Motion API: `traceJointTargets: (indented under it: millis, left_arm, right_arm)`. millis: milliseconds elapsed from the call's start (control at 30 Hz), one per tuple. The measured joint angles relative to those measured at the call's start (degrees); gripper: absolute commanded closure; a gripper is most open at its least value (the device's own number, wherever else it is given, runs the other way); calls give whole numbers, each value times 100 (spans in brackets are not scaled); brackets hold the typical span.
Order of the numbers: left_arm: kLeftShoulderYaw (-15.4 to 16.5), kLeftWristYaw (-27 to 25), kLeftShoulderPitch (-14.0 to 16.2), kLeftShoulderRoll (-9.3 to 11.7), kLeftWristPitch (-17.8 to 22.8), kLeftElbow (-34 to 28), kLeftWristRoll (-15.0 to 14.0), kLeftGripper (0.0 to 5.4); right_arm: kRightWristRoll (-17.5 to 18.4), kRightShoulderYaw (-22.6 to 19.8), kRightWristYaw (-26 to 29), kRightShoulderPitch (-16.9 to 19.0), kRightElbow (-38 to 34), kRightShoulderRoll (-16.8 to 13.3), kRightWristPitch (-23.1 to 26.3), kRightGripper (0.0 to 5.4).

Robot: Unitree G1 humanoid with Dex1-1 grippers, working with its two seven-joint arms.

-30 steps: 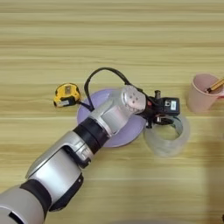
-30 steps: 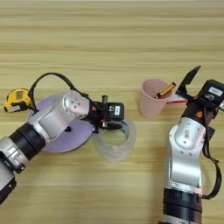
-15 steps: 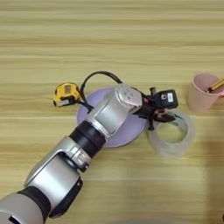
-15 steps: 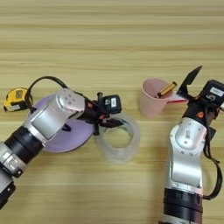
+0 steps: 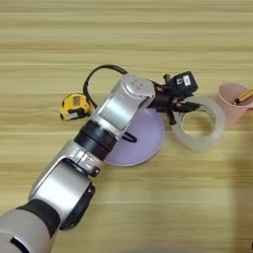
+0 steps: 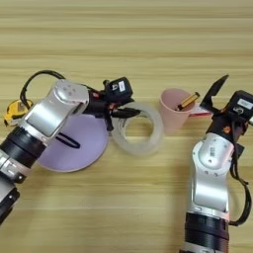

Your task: Move the objects on the table

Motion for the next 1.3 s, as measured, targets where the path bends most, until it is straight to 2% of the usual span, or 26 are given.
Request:
traceJointTargets:
  millis: [300, 467, 700, 1033, 1133, 1300]
  left_arm:
    - [428, 16, -191, 422, -71, 268, -99, 428]
    - [449, 8, -194, 663, -150, 439, -99, 428]
    - [471, -81, -167, 1194, -178, 469, -98, 428]
    - [568, -191, -138, 1764, -297, 545, -100, 428]
    - [587, -249, -57, 1927, -293, 495, -99, 428]
    - [590, -436, 296, 2145, -136, 144, -125, 428]
  right_arm:
    - [0, -8, 1, 0, 9, 0, -1, 0]
    - [1, -27, 7, 0, 13, -5, -3, 0]
    - [18, -77, 86, 0, 13, -23, -3, 0]
    - [38, -133, 126, 1, 13, -52, -2, 0]
    - [43, -147, 135, 1, 12, -65, -2, 0]
    - [44, -157, 182, 2, 11, -67, 1, 0]
